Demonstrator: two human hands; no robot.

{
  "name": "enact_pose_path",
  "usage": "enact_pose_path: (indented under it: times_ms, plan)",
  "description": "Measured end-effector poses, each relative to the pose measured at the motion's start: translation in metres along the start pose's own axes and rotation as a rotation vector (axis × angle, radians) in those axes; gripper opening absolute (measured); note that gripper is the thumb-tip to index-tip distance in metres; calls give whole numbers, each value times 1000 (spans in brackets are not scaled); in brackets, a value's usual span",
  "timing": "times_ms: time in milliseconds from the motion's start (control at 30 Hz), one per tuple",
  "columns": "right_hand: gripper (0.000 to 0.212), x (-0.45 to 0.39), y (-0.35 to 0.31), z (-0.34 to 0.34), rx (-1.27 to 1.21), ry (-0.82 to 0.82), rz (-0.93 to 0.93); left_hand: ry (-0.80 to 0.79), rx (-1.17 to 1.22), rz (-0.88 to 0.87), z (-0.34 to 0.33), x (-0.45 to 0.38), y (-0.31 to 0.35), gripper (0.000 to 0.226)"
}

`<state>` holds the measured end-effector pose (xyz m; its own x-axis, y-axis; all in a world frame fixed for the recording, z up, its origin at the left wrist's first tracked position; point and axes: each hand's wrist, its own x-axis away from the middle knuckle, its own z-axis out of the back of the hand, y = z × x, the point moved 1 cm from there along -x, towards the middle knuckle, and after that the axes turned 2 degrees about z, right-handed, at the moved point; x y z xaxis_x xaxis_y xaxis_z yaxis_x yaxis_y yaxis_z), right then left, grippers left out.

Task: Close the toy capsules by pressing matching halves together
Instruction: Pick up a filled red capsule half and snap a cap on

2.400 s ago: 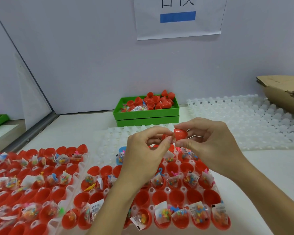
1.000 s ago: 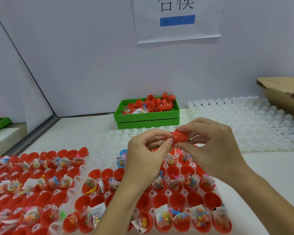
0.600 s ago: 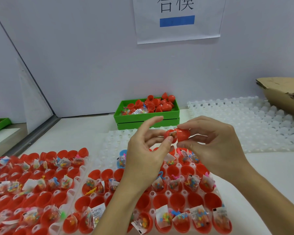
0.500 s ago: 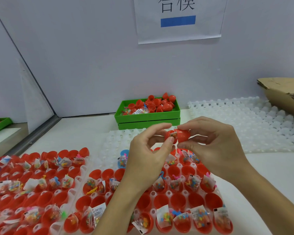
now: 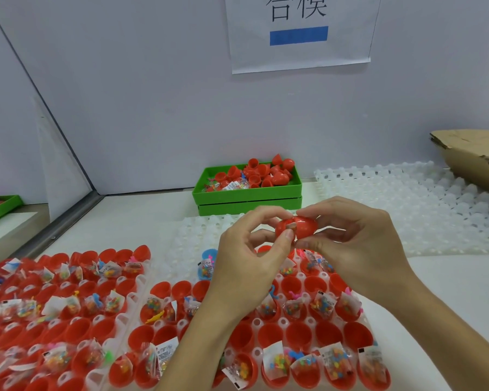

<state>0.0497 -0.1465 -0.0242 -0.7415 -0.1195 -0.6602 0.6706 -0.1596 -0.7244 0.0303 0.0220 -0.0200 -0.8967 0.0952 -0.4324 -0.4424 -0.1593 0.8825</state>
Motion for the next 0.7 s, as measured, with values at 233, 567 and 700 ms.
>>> enact_pose_path:
  times_ms: [233,567,700]
  plan:
    - [36,-1,-2,-1,29,10,11,43,-29,-21,-1,1,0,19]
    - [34,-1,-4,-3,158,40,5,115,-80,-36,-5,3,-1,19]
    - [34,0,-6,-4,153,41,18,127,-9,32,-4,2,-2,17]
